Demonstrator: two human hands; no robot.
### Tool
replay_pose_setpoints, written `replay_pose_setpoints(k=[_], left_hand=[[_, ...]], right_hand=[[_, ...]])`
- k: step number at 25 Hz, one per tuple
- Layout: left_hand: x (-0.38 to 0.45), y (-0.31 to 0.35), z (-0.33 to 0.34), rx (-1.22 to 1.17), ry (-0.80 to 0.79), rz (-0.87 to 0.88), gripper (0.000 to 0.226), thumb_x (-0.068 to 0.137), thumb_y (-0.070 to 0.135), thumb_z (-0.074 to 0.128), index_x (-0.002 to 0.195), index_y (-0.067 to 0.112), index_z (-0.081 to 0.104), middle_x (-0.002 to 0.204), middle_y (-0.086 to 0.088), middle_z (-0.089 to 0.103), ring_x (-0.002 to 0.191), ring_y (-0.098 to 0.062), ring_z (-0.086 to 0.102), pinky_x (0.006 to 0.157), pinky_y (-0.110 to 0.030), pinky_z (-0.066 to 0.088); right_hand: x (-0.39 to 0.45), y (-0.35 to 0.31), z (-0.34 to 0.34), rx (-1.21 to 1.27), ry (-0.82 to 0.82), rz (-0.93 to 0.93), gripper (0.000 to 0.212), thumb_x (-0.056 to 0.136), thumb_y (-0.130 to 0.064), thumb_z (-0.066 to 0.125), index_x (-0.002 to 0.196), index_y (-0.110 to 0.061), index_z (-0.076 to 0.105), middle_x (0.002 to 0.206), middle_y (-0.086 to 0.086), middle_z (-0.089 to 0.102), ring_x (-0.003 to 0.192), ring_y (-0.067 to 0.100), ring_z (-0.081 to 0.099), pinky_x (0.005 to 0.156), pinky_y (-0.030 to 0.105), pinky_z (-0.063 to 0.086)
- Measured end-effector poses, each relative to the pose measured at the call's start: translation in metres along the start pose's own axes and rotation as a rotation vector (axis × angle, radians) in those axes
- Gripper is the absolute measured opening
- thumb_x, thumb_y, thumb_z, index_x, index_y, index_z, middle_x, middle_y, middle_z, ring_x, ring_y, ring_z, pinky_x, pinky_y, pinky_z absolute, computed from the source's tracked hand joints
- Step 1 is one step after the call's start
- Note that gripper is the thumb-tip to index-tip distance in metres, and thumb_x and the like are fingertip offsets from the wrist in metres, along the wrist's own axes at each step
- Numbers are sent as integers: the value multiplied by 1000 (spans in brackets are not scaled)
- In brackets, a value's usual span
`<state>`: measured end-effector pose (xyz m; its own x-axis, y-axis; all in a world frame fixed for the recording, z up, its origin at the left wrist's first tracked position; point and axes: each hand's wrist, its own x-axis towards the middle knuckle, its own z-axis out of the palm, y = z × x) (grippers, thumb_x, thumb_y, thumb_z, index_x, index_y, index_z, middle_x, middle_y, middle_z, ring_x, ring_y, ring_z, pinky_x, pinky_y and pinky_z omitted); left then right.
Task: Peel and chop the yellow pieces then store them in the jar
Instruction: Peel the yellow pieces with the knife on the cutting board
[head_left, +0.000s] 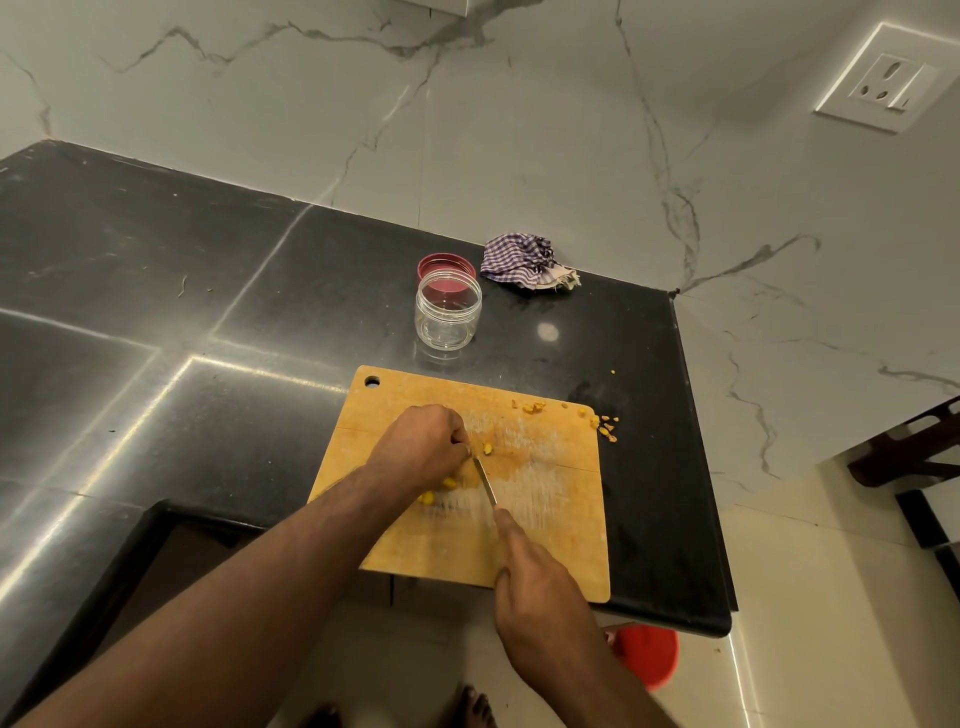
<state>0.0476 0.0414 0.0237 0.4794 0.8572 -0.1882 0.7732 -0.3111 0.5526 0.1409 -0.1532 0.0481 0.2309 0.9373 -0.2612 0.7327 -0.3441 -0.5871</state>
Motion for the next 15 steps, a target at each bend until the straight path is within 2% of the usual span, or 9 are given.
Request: replay_pose_setpoints(k=[5,9,12,15], left_hand=[[-1,0,0,18,-9,7,12,93,20,62,94,17,74,90,4,71,77,-9,62,62,-25,51],[-2,1,1,45,9,5,15,92,19,60,92,18,75,84,3,70,73,-11,63,63,-28,54],[-2,0,1,60,20,23,16,90,18,60,93,17,75,89,2,72,76,-13,63,66,-31,54],[-2,1,2,62,31,32,16,91,16,59,94,17,75,91,2,72,76,-12,61,63,-27,47]], right_hand=[[7,-2,-9,14,31,-20,56,104,-25,34,156,-32,15,140,-7,48,120,7,47,98,23,41],[19,-10,-6,-40,22,-47,57,104,-24,34,156,-31,13,127,-3,54,102,9,48,82,23,39],[22,-10,-3,-66,9,-52,58,103,-23,33,157,-30,12,125,0,55,103,13,51,84,28,43],[26,-12,-4,-101,-32,-44,59,102,-21,32,156,-30,10,125,2,54,105,17,52,87,32,45]])
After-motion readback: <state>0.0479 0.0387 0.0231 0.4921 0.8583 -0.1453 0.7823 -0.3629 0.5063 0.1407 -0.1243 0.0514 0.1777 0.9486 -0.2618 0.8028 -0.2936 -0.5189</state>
